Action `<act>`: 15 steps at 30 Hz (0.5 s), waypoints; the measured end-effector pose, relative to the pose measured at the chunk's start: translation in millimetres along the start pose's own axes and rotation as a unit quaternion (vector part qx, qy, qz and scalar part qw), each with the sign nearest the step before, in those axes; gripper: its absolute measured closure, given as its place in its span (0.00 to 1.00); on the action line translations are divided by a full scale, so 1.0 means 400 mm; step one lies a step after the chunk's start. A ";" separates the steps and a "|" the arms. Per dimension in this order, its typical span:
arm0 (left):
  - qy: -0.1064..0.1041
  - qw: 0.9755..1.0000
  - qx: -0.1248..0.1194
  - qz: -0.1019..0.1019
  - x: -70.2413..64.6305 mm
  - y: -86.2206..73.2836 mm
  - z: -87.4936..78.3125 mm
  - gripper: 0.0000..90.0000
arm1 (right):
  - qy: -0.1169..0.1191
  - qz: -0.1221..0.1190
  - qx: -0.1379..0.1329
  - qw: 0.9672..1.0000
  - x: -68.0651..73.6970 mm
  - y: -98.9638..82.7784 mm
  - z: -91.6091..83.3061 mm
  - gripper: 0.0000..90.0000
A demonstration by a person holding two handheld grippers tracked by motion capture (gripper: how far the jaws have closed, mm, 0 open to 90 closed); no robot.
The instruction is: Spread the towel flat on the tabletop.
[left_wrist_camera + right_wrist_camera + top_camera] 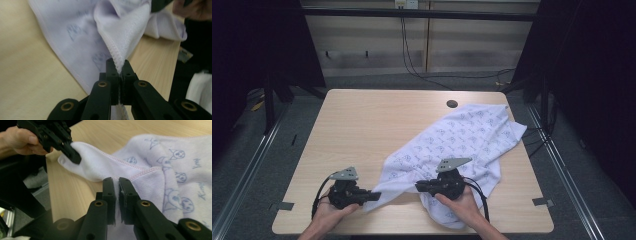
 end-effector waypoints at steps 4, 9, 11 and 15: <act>0.008 1.000 -0.022 0.010 -0.002 0.009 -0.034 0.98 | 0.015 0.014 -0.026 0.999 -0.002 0.008 -0.053 0.96; -0.002 0.999 -0.025 0.026 -0.023 0.010 -0.050 0.98 | -0.007 0.019 -0.060 0.998 -0.024 0.009 -0.147 0.97; -0.006 0.999 -0.022 0.037 -0.042 0.010 -0.055 0.98 | -0.016 0.023 -0.069 0.997 -0.039 0.000 -0.196 0.97; -0.017 0.998 -0.007 0.052 -0.091 -0.012 -0.060 0.98 | -0.024 0.033 -0.092 0.995 -0.049 -0.021 -0.290 0.98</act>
Point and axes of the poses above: each handheld gripper's, and its own axes: z roughly forward along the jaws, y roughly out of its top, x roughly to its left, the point moved 5 cm from there along z, roughly forward along the jaws, and after that the axes turned 12 degrees about -y, right-handed, at the moved point
